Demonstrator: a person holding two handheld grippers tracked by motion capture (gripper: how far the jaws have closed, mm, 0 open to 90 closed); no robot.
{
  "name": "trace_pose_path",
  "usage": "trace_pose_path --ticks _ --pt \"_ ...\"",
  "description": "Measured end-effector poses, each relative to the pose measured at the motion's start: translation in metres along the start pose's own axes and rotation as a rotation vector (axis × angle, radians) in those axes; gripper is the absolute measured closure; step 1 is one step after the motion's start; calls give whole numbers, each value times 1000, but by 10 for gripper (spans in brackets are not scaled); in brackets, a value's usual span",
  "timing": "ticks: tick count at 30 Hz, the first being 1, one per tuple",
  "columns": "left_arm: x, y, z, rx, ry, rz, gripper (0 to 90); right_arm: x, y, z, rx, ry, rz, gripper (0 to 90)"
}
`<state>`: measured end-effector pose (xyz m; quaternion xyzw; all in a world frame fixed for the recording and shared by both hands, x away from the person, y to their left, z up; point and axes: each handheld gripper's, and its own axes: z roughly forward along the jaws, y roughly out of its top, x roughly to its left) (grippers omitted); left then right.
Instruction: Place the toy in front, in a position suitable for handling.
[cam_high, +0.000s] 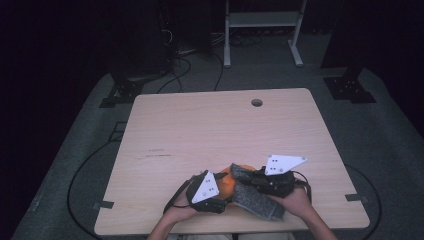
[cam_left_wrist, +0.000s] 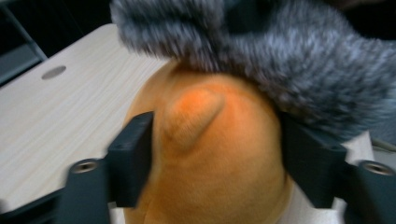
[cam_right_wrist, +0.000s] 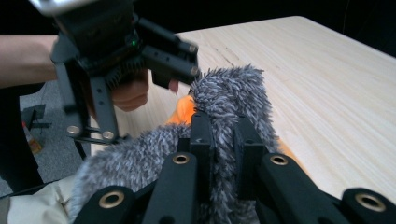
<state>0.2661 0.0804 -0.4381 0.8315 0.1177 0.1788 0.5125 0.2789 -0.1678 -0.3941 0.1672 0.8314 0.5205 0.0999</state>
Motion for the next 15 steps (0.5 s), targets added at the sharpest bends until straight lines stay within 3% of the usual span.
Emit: trace_pose_path --ticks 1,2,3,4,6,11,12,15 --pt "2 0 0 -10 -9 -37 202 -1 -2 3 -6 7 16 805" --pt "4 0 -1 -28 -12 -67 186 -1 -3 5 -7 8 20 804" --pt "4 1 0 -32 -10 -74 188 -2 -4 6 -8 8 22 804" --pt "3 1 0 -22 2 -45 209 -2 -5 7 -13 8 24 804" --pt "4 1 -1 -15 4 -40 304 -4 -6 3 -17 -1 37 804" --pt "10 -6 -5 -14 2 -83 312 -22 -19 -6 -10 -49 81 804" --pt "11 -7 -7 -14 1 -87 310 -27 -23 -9 -7 -53 109 804" --pt "16 -11 -10 -5 -26 -117 298 -33 -31 -12 9 -65 135 804"
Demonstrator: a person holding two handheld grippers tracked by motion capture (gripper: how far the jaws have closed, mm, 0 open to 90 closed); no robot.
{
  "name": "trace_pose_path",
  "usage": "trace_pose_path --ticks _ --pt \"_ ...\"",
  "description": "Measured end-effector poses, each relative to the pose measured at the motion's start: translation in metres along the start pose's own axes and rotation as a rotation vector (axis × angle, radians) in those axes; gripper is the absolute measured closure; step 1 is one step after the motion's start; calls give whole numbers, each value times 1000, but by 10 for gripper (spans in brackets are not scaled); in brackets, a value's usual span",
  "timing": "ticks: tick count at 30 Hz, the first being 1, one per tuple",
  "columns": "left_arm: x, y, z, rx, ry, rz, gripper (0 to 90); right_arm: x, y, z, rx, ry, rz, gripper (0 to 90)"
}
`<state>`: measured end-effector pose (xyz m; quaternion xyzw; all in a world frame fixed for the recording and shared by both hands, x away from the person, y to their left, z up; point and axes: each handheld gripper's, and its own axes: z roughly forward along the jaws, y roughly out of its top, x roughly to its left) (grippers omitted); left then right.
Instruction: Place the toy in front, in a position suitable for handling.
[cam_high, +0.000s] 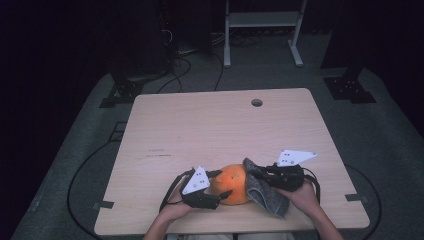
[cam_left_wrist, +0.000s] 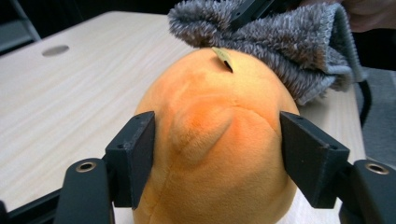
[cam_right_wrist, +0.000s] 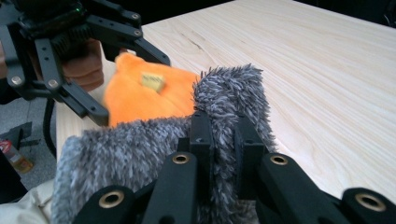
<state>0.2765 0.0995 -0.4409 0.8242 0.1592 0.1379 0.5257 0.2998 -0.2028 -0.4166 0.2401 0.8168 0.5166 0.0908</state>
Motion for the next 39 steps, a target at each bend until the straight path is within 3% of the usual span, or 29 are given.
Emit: trace_pose_path --ticks 1,6,12,18,23,27,29,32,33,34,36,39 --pt "2 -1 -1 11 -20 -10 290 -1 -1 0 -2 2 8 803" --pt "4 -2 -3 18 -18 -15 283 -2 -5 2 -13 15 26 804" --pt "5 -3 -3 22 -16 -11 280 -9 -9 -1 17 -29 40 804" --pt "7 -2 -2 33 -15 -17 267 -15 -13 1 22 -16 75 804" --pt "9 -4 -5 37 -15 -21 260 -21 -17 -1 65 -71 85 806" --pt "10 -5 -5 38 -14 -27 245 -17 -10 -17 -28 -25 79 806" --pt "10 -5 -5 37 -15 -29 243 -16 -10 -20 -41 -10 74 806" --pt "11 -6 -5 34 -18 -37 237 -23 -16 -13 9 4 103 805" --pt "11 -6 -6 36 -17 -38 235 -24 -19 -9 35 -5 104 806" --pt "11 -6 -6 37 -17 -39 233 -25 -24 -2 101 -33 98 806" --pt "11 -6 -6 39 -19 -40 231 -30 -30 4 142 -46 120 806" --pt "11 -6 -6 42 -18 -42 228 -31 -24 -4 71 -23 133 805"
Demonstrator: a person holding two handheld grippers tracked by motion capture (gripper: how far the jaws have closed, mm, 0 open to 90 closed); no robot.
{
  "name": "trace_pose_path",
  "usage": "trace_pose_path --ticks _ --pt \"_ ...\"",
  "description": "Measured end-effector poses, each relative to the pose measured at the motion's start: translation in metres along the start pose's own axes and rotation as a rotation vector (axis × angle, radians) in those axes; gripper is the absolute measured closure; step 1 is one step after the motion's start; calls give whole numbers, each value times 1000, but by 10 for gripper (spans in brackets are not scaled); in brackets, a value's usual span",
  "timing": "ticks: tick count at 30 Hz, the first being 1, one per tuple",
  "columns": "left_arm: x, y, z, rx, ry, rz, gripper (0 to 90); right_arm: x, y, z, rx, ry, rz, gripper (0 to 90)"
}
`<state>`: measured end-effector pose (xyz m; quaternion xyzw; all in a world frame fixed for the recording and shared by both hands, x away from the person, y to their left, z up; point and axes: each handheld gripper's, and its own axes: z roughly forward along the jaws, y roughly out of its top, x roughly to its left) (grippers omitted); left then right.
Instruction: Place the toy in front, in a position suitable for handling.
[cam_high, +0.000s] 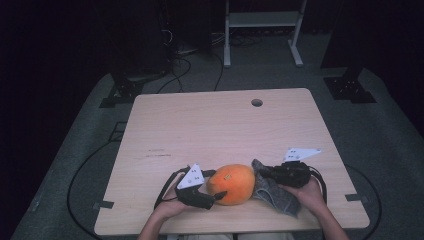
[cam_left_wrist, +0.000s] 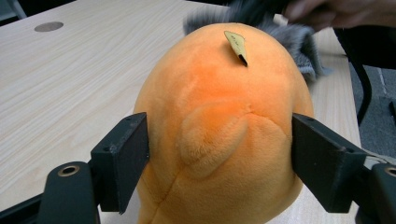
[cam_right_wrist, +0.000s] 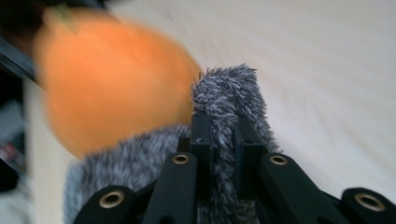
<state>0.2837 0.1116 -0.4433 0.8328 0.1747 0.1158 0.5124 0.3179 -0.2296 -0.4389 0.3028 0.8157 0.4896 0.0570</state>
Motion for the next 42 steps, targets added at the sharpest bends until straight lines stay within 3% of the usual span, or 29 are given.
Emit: trace_pose_path --ticks 1,4,8,9,12,16,19,20,22,25,27,33,37,39,42 --pt "0 0 0 0 -1 -2 227 3 4 -5 -51 25 -2 805" --pt "1 -1 1 -2 -10 -6 225 9 10 -10 -122 79 -4 805" --pt "0 -1 1 3 -11 -2 223 8 3 6 -51 55 8 805" --pt "0 -1 1 1 -10 -4 222 5 0 11 -26 40 32 805" --pt "1 -1 0 5 -13 -4 219 1 -2 9 11 -17 28 805" --pt "0 -1 0 4 -16 -2 219 8 6 -3 -77 38 11 804" --pt "1 -1 0 4 -16 -3 218 18 11 -6 -140 121 -9 802" --pt "0 -1 1 6 -17 1 216 19 10 -4 -130 124 -12 802" --pt "-1 -1 1 4 -12 1 216 18 6 3 -70 75 -15 803" --pt "-1 -1 1 4 -12 1 214 8 2 4 -42 35 24 804" --pt "0 -1 1 3 -13 -5 208 8 1 0 -46 28 21 804" --pt "-4 1 5 6 13 12 197 25 15 -11 -157 148 -19 803" --pt "-12 4 10 11 21 48 198 46 23 -6 -175 216 -76 803" --pt "-14 5 10 12 22 58 198 51 23 -1 -163 195 -101 802" --pt "-14 4 11 1 38 58 198 47 20 5 -145 162 -96 803"
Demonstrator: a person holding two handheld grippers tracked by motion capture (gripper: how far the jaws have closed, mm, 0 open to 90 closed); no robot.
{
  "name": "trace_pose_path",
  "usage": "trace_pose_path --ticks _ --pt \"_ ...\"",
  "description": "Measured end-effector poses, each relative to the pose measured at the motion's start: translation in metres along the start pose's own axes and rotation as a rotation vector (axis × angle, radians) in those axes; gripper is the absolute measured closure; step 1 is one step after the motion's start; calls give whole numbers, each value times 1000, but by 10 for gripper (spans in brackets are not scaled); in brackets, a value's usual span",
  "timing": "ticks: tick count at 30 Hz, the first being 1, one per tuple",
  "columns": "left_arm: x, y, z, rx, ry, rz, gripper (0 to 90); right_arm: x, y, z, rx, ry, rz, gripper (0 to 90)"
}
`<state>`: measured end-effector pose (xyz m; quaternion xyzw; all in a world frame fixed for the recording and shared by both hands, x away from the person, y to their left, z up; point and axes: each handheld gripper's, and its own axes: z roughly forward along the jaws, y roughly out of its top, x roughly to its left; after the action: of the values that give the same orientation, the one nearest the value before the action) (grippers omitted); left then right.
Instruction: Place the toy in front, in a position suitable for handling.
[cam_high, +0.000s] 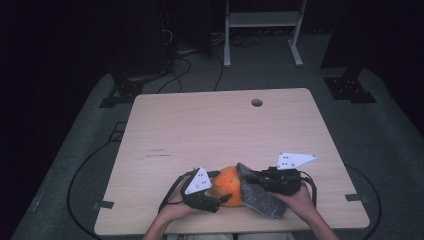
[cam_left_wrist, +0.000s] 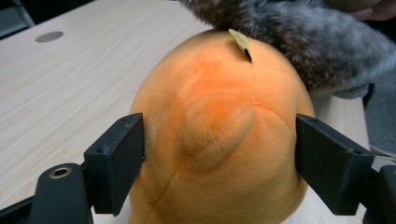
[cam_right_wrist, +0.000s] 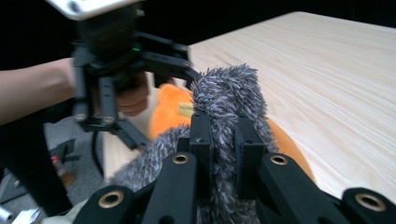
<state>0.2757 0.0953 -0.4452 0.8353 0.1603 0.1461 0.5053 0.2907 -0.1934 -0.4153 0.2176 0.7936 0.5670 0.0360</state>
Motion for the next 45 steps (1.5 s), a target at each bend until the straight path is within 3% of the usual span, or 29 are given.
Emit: trace_pose_path --ticks 6,8,12,15,17,19,21,24,26,28,31,35,37,39,40,42,45 --pt "2 -2 0 -11 -7 -16 197 -15 -8 -6 51 -94 22 804" --pt "3 -2 -1 -7 -8 -14 196 -19 -11 -9 95 -150 14 804" --pt "3 -2 -1 -6 -2 -17 192 -23 -14 -14 123 -198 13 804" --pt "3 -2 0 -6 2 -16 187 -20 -7 -19 58 -156 5 803" --pt "3 -2 1 -9 6 -22 183 -13 -1 -21 -4 -96 -4 803" --pt "3 -2 2 -12 9 -29 176 -5 4 -19 -25 -56 -26 803" --pt "3 -3 1 -12 7 -30 176 -1 5 -13 -1 -31 -52 803" --pt "3 -3 1 -10 8 -29 175 -6 -3 -4 71 -64 -46 802" --pt "4 -2 1 -14 4 -37 174 -14 -7 -5 60 -65 1 803" --pt "5 -3 0 -23 -14 -48 159 -18 -10 -8 84 -107 1 803" --pt "8 -5 0 -27 -46 -58 93 -28 -16 -13 111 -144 44 804" --pt "9 -6 0 -8 -61 -66 109 -31 -16 -16 112 -159 43 804" --pt "8 -5 0 1 -63 -63 159 -25 -10 -21 59 -134 14 804" --pt "8 -3 0 4 -54 -51 220 -13 1 -25 -38 -58 -9 805" --pt "7 -2 1 3 -45 -51 240 -5 8 -24 -59 -28 -29 805" --pt "5 1 1 -2 -31 -51 282 9 16 -16 -49 9 -74 805" --pt "1 5 2 -23 -10 -44 341 20 15 3 30 -16 -118 804"
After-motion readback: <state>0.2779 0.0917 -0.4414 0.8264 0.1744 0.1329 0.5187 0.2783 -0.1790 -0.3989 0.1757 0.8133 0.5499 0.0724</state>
